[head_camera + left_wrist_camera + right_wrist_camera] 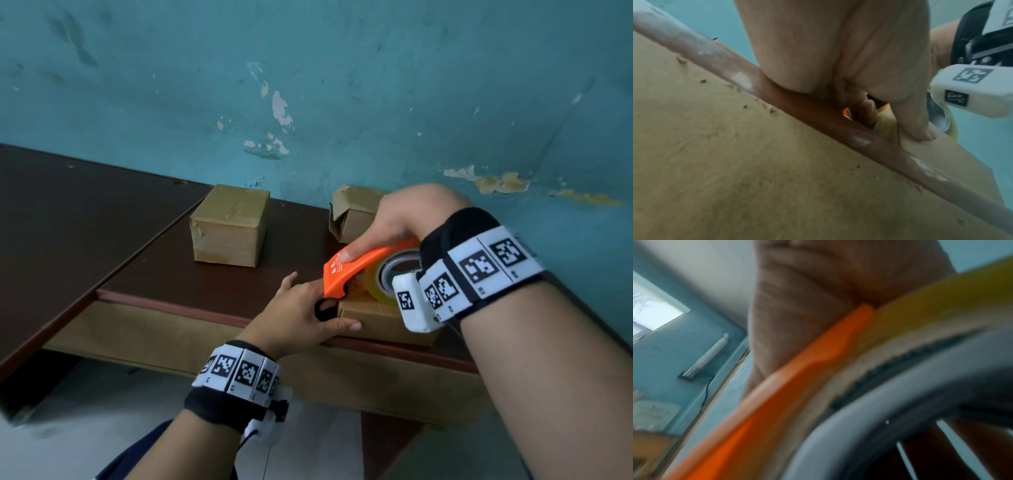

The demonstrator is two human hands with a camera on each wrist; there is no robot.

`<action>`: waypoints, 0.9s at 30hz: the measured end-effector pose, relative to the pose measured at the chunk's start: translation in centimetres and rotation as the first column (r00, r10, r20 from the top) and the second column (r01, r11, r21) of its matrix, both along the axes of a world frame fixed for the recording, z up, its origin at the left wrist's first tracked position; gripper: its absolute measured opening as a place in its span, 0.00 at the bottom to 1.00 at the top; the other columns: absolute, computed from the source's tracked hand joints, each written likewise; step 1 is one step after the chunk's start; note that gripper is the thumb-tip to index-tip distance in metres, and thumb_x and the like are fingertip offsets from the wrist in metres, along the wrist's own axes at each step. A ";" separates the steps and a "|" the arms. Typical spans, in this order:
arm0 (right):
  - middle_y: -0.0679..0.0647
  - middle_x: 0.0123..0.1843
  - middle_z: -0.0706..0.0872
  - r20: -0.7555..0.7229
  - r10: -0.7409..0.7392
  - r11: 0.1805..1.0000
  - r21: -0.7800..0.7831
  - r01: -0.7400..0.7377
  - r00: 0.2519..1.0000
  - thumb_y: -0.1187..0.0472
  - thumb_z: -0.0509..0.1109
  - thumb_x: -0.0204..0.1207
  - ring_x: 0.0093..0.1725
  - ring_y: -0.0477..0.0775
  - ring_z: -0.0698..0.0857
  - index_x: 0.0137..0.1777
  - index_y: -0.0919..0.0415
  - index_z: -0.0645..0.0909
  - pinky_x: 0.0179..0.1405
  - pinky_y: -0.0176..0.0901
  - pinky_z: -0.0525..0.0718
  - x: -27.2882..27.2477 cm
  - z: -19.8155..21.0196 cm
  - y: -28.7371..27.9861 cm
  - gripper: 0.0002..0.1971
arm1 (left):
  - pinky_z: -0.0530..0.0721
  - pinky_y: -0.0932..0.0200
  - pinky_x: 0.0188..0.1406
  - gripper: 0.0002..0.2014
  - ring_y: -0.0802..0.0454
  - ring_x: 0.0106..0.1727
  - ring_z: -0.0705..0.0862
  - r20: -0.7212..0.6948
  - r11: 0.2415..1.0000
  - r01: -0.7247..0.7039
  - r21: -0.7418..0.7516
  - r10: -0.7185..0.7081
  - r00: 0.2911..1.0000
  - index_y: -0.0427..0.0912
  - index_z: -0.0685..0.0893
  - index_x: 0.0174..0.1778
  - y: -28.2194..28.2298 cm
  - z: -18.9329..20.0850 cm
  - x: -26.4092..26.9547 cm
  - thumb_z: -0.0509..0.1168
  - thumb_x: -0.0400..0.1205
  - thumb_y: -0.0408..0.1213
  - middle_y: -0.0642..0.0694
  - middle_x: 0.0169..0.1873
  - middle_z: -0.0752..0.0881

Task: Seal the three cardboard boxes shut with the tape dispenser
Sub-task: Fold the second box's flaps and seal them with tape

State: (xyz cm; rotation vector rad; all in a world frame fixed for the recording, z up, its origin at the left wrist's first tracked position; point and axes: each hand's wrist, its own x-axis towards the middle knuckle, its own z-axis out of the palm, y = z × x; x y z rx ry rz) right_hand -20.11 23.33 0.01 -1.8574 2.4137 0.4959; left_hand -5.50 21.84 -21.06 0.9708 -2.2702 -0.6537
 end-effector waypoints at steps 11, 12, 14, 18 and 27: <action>0.52 0.44 0.93 0.193 0.115 0.993 -0.013 -0.114 0.975 0.19 0.79 0.54 0.44 0.56 0.92 0.43 0.53 0.90 0.59 0.58 0.89 -2.5 -0.5 -0.9 0.36 | 0.45 0.48 0.92 0.35 0.58 0.60 0.87 0.002 0.985 0.081 -0.153 -0.081 0.997 0.48 0.81 0.62 0.1 -0.1 0.1 0.58 0.78 0.77 0.54 0.45 0.90; 0.52 0.44 0.93 0.199 0.121 0.993 -0.028 -0.117 0.972 0.20 0.79 0.55 0.44 0.56 0.92 0.44 0.53 0.90 0.59 0.58 0.89 -2.7 -0.5 -0.8 0.36 | 0.45 0.49 0.91 0.36 0.58 0.59 0.88 0.004 0.982 0.095 -0.164 -0.096 0.995 0.47 0.82 0.62 0.1 0.0 0.1 0.56 0.79 0.77 0.53 0.45 0.90; 0.52 0.44 0.92 0.201 0.129 0.992 -0.030 -0.125 0.971 0.22 0.79 0.58 0.45 0.56 0.91 0.44 0.53 0.89 0.58 0.56 0.88 -2.9 -0.4 -0.4 0.33 | 0.45 0.50 0.91 0.36 0.59 0.59 0.88 0.014 0.972 0.121 -0.200 -0.120 0.993 0.47 0.82 0.63 0.0 0.0 0.2 0.55 0.81 0.77 0.53 0.46 0.91; 0.52 0.44 0.93 0.197 0.134 0.991 -0.007 -0.135 0.971 0.23 0.80 0.58 0.46 0.56 0.91 0.42 0.54 0.90 0.60 0.56 0.87 -3.3 -0.1 -0.5 0.32 | 0.46 0.48 0.92 0.28 0.64 0.61 0.86 0.022 0.966 0.151 -0.209 -0.150 0.988 0.52 0.82 0.65 -0.3 0.2 0.2 0.59 0.83 0.72 0.57 0.50 0.90; 0.51 0.45 0.93 0.176 0.128 0.990 0.039 -0.136 0.976 0.17 0.76 0.43 0.48 0.57 0.92 0.41 0.54 0.92 0.63 0.59 0.87 -4.4 0.1 -0.8 0.41 | 0.50 0.41 0.92 0.17 0.73 0.49 0.83 -0.004 0.971 0.139 -0.197 -0.142 0.990 0.61 0.80 0.64 -0.2 0.1 -0.2 0.67 0.84 0.64 0.66 0.38 0.82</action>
